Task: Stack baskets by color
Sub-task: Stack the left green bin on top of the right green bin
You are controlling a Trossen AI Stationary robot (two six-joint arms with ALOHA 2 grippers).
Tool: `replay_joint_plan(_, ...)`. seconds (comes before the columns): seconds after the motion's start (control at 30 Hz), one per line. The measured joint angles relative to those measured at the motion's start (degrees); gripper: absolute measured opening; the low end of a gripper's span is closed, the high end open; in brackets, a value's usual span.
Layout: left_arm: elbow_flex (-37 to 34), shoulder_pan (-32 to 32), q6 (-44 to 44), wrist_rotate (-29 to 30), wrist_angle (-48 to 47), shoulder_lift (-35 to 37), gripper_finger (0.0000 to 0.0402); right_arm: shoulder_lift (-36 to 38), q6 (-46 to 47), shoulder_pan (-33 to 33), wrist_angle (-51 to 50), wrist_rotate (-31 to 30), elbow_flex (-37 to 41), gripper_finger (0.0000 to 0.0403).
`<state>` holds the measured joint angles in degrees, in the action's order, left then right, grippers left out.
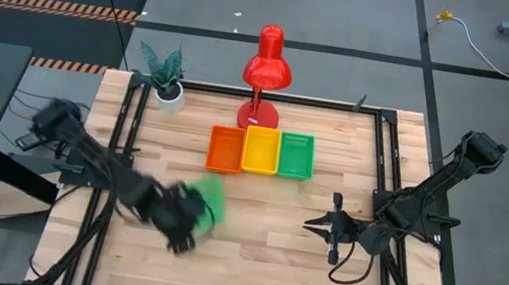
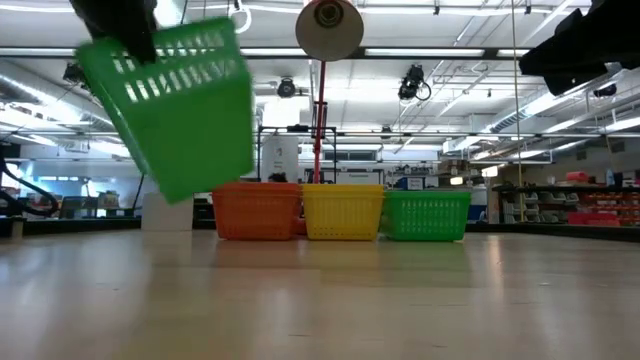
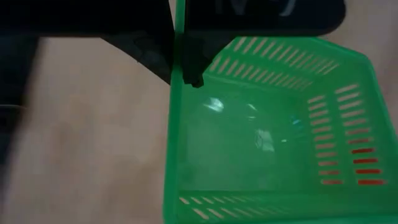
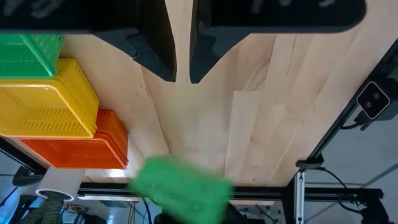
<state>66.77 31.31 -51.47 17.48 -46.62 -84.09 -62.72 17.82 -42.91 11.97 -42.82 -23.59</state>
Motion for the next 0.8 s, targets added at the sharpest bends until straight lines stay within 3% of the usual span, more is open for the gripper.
replay_joint_plan(0.13, 12.15, 3.87, 4.20, -5.32, 3.98, -14.95, 0.0013, 0.00, -0.15, 0.02, 0.24, -0.01, 0.00, 0.0050)
replay_joint_plan(0.23, 23.76, 4.28, 8.74, -9.45, -0.24, -26.86, 0.0013, -0.02, -1.17, 0.02, 0.81, -0.01, 0.00, 0.0050)
replay_joint_plan(0.4, 42.16, 0.97, 18.61, -7.15, -10.03, -41.79, 0.0013, -0.02, -3.55, 0.01, 3.41, 0.50, 0.00, 0.0050)
replay_joint_plan(0.6, 52.88, -6.78, 30.91, -7.53, -10.88, -50.00, 0.0015, -0.02, -5.83, -0.45, 3.26, 0.87, 0.00, 0.0050)
replay_joint_plan(0.8, 53.80, -13.62, 36.07, -11.63, -3.58, -51.06, 0.0041, 0.53, -4.69, -2.74, 0.90, 1.07, 0.00, 0.0050)
